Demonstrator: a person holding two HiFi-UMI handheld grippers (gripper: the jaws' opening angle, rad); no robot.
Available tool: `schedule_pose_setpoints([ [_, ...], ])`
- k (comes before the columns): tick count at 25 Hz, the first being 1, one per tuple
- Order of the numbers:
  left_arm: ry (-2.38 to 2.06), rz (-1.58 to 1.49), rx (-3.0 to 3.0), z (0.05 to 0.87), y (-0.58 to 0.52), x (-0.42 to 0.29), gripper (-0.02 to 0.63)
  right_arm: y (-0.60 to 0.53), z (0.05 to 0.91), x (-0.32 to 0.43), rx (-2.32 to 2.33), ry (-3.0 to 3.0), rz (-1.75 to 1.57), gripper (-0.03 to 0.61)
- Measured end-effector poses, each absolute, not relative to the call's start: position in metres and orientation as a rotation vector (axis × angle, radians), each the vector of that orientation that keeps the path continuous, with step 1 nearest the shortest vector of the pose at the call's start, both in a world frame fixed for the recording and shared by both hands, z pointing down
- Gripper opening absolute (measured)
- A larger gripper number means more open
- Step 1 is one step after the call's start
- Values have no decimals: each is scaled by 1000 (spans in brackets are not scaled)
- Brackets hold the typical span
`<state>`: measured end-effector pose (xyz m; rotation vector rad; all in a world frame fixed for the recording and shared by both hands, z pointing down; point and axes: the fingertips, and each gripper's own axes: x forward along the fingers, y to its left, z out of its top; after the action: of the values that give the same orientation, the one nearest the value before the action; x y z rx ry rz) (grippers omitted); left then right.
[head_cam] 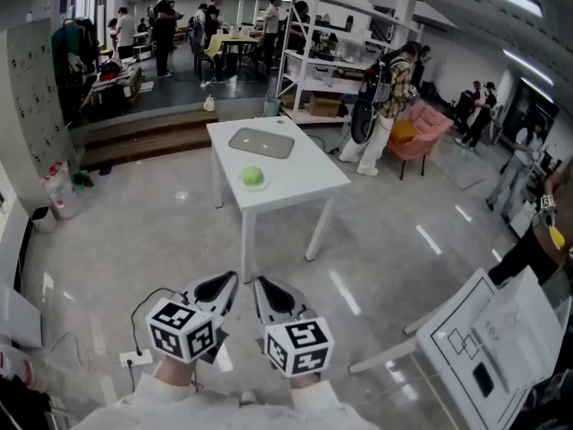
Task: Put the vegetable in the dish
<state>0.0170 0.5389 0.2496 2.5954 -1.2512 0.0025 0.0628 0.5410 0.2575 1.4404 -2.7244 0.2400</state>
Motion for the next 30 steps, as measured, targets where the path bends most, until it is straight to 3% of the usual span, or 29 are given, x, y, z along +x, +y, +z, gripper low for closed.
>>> schedule_pose_setpoints([
  [16, -1242, 78, 2519, 295, 515, 31, 5, 513, 296, 83, 1419, -2692, 347, 12],
  [30, -1184, 72, 2538, 294, 401, 9, 5, 400, 290, 55, 1455, -2676, 311, 12],
])
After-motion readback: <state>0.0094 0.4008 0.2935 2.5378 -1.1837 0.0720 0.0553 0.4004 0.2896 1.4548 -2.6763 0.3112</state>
